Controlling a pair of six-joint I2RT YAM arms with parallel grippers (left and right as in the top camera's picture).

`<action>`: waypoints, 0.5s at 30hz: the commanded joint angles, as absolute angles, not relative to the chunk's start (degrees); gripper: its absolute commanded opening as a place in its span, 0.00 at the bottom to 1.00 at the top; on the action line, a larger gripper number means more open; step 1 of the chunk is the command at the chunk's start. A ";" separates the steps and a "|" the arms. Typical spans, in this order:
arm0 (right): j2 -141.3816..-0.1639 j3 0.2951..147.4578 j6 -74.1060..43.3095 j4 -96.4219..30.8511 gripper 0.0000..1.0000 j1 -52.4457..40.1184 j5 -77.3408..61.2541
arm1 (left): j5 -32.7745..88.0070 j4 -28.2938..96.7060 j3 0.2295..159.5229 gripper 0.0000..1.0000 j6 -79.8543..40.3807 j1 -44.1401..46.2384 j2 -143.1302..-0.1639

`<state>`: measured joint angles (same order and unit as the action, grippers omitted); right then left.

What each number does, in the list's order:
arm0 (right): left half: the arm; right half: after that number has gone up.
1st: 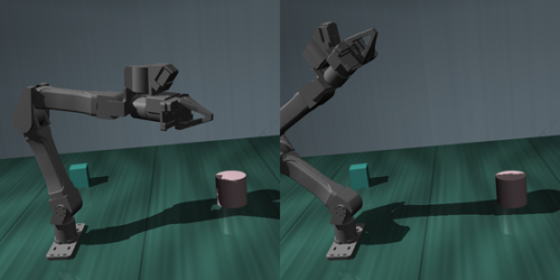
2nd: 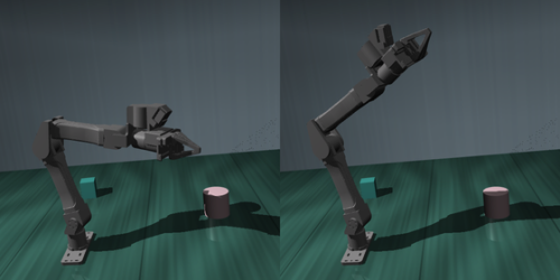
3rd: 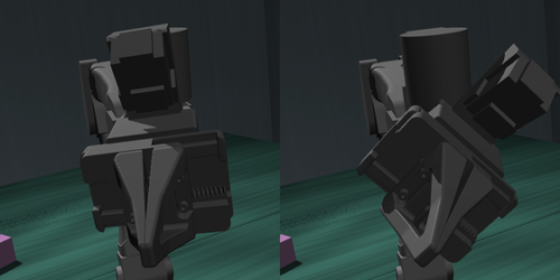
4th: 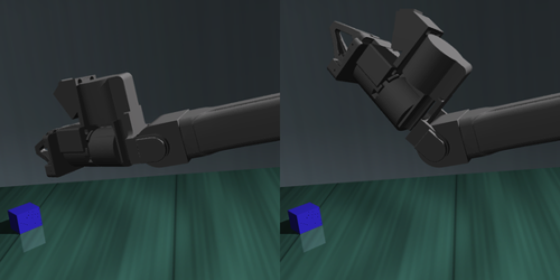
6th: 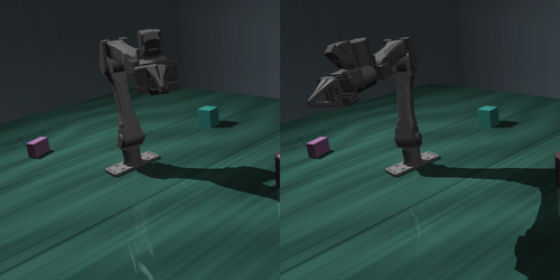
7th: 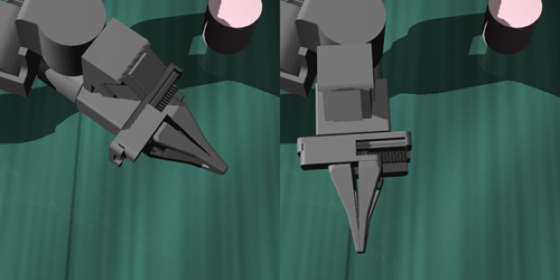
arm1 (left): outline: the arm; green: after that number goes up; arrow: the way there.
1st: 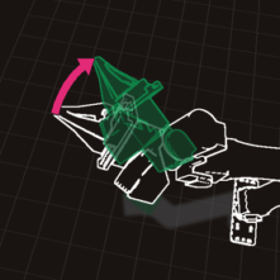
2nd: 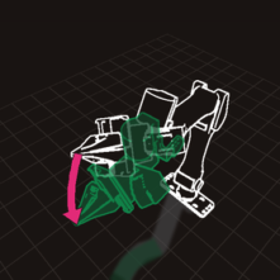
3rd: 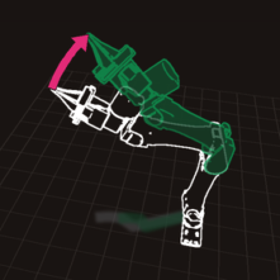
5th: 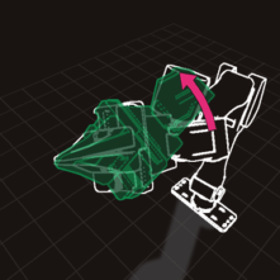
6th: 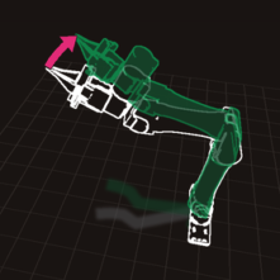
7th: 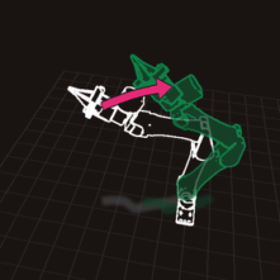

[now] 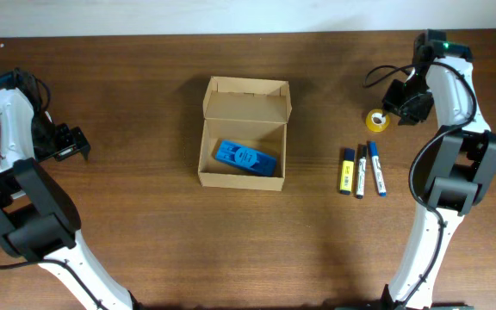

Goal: Pack container
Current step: 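Grasp the yellow tape roll by its rim with the right gripper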

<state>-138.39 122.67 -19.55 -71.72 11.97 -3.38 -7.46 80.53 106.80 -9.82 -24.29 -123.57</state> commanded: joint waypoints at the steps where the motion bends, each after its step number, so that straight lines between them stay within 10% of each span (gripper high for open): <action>1: -140.55 122.41 -20.23 -71.99 0.41 12.14 -1.37 | -7.07 80.51 106.52 1.00 -8.88 -24.45 -123.52; 9: -142.34 122.37 -20.23 -73.06 0.41 12.03 -1.02 | -7.07 80.49 106.52 1.00 -8.88 -24.45 -123.52; 15: -144.05 122.32 -20.23 -73.28 0.14 12.03 -0.82 | -7.07 80.51 106.52 1.00 -8.88 -24.45 -123.52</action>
